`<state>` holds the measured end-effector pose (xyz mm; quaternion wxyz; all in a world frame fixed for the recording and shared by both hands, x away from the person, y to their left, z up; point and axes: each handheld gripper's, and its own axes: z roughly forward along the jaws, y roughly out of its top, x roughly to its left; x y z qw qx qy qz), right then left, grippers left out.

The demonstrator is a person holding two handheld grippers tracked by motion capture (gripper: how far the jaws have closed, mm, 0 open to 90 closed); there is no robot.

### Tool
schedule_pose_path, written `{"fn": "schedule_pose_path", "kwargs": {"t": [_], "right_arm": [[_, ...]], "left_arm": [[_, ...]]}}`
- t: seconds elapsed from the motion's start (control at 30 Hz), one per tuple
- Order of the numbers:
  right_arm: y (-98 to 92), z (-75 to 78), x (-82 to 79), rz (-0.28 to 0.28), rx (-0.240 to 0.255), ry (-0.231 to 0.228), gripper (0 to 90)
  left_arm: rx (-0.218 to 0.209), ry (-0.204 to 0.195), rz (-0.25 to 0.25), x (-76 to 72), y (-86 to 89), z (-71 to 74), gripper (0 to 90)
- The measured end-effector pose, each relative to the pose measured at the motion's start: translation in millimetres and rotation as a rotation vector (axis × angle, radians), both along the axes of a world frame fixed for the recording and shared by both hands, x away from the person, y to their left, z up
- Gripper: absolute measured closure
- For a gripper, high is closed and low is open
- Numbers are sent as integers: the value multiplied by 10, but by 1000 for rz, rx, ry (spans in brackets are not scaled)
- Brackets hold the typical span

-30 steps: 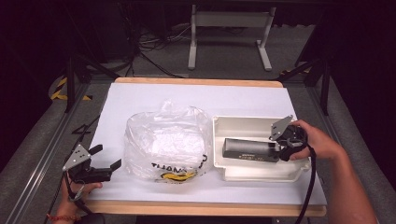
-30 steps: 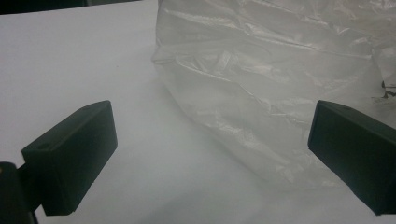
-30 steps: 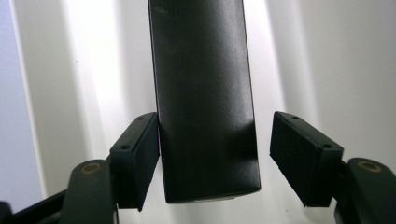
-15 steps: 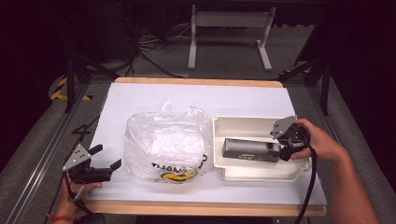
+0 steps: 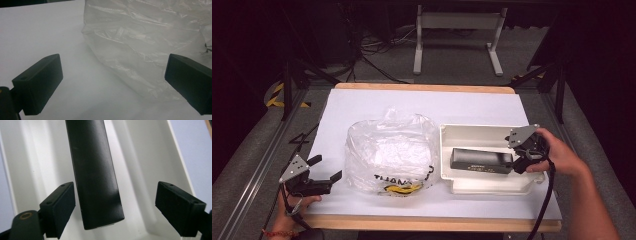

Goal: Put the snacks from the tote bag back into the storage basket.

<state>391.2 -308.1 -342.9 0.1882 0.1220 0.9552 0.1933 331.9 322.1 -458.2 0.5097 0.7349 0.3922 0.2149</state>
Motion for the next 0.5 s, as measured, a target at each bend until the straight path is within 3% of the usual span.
{"fn": "schedule_pose_path", "kwargs": {"t": [0.2,0.5], "right_arm": [[-30,-10,-42,-30,13,-44,135],[-100,-7,-117,-112,72,-101,102]], "left_arm": [[0,3,0,2,-2,0,24],[0,0,-2,0,0,0,25]]}}
